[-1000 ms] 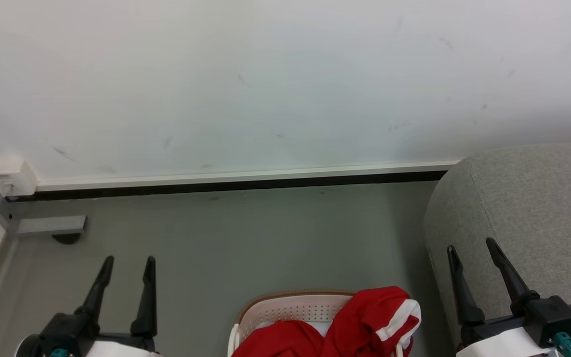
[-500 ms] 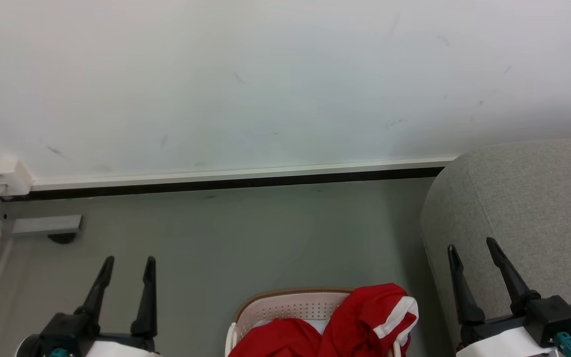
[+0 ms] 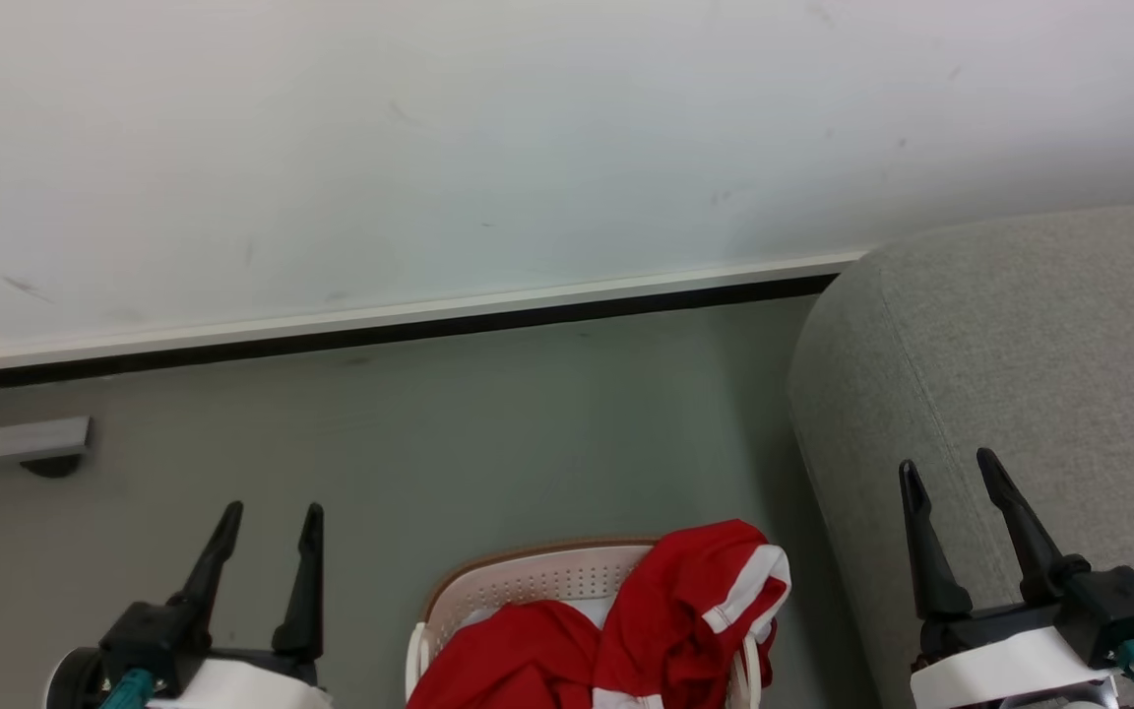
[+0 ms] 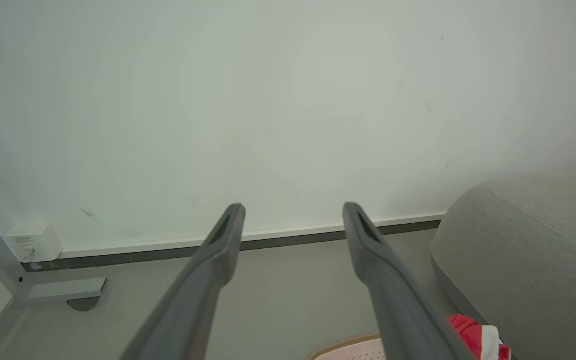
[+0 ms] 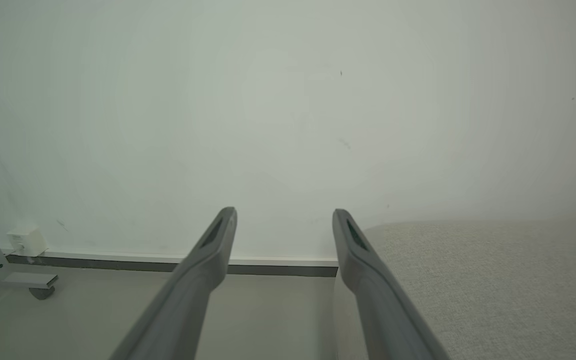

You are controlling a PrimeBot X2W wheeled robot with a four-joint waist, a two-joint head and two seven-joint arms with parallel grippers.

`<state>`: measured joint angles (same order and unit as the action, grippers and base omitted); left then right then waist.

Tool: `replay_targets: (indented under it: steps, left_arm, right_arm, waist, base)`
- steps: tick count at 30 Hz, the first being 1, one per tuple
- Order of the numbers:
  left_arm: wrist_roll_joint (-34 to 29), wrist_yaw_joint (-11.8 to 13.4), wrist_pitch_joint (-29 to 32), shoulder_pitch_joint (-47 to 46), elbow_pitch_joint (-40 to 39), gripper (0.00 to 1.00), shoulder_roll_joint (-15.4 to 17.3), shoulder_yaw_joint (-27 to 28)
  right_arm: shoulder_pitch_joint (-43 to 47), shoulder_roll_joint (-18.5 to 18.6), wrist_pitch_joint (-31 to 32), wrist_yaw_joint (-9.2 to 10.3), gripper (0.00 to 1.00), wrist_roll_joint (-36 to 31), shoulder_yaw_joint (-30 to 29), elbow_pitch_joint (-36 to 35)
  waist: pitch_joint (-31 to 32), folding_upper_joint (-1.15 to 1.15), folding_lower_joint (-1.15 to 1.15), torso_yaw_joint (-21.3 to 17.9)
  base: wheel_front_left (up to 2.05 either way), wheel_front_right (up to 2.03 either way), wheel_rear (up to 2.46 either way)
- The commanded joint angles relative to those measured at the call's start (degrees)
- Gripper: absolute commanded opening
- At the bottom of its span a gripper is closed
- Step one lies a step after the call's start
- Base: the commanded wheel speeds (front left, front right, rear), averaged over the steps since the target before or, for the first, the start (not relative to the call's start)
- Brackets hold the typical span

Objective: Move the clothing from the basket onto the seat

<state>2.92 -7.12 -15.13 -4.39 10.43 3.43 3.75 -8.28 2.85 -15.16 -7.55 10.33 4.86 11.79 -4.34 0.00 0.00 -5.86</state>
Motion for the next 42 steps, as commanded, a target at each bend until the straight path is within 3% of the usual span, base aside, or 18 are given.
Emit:
replay_targets:
  steps: [1, 10, 17, 33, 42]
  left_arm:
    - [-0.3, -0.2, 0.0, -1.2, 1.1, 1.0, 0.7, -0.3]
    - [-0.6, -0.4, 0.0, -6.2, 8.8, 1.0, 3.2, -4.8]
    - [-0.4, -0.3, 0.0, -9.8, 15.1, 1.0, 5.1, -8.7]
    - [8.5, -0.3, 0.0, -22.4, 36.5, 1.0, 8.5, -23.1]
    - [11.3, -0.3, 6.2, -30.8, 49.0, 1.0, 9.4, -33.9]
  right_arm:
    - [-1.4, 0.1, 0.0, 0.12, 1.0, 0.8, -0.1, -0.2]
    - [-3.7, 0.1, 0.0, 0.12, 1.0, 2.6, -0.4, -1.0]
    - [-4.9, 0.1, 0.0, 0.12, 1.0, 3.7, -0.9, -1.1]
    - [-8.3, 0.1, 0.0, 0.12, 1.0, 5.6, -1.4, -3.0]
    - [-10.8, 0.1, 0.0, 0.12, 1.0, 6.9, -1.9, -4.8]
  waist:
    - [-1.8, 0.0, 0.0, -1.9]
    - [-7.3, 0.0, 0.0, -7.7]
    - [-10.1, 0.0, 0.0, -10.1]
    - [-18.7, 0.0, 0.0, -14.6]
    - [-24.6, 0.0, 0.0, -16.6]
  base:
    - [0.0, 0.0, 0.0]
    - [0.0, 0.0, 0.0]
    - [0.0, 0.0, 0.0]
    - [0.0, 0.0, 0.0]
    - [0.0, 0.0, 0.0]
